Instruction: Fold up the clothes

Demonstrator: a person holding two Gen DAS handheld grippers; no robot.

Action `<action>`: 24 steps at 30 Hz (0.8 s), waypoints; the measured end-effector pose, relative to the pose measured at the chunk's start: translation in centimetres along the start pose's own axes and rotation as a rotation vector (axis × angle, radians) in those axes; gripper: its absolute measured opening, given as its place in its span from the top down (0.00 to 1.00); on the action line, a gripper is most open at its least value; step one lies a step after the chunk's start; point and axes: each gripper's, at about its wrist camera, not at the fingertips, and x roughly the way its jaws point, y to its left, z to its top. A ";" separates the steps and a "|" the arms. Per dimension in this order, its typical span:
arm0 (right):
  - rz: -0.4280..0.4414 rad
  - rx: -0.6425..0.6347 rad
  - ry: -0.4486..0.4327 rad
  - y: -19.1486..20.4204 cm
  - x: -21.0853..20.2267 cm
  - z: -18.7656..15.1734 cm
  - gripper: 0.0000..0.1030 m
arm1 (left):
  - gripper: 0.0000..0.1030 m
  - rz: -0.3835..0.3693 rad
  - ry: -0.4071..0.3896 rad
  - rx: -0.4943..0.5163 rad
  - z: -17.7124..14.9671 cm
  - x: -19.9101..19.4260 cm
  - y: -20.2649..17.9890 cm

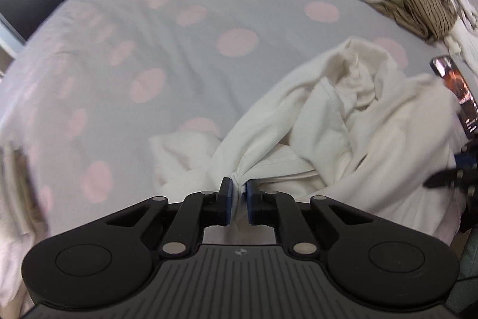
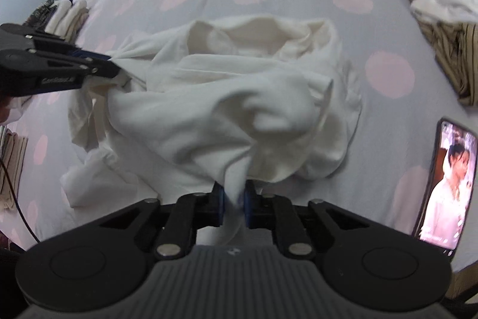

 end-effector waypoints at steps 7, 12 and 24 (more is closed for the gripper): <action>-0.027 -0.112 -0.101 1.4 -4.3 2.8 0.91 | 0.93 0.081 -0.053 -0.060 -1.8 -6.7 1.8; -0.089 -0.231 -0.214 2.8 -8.6 5.7 0.91 | 0.95 0.118 -0.095 -0.091 -4.1 -11.6 2.4; -0.225 -0.339 -0.350 3.2 -14.0 10.5 0.91 | 0.95 0.005 0.046 -0.219 -13.2 -14.6 2.5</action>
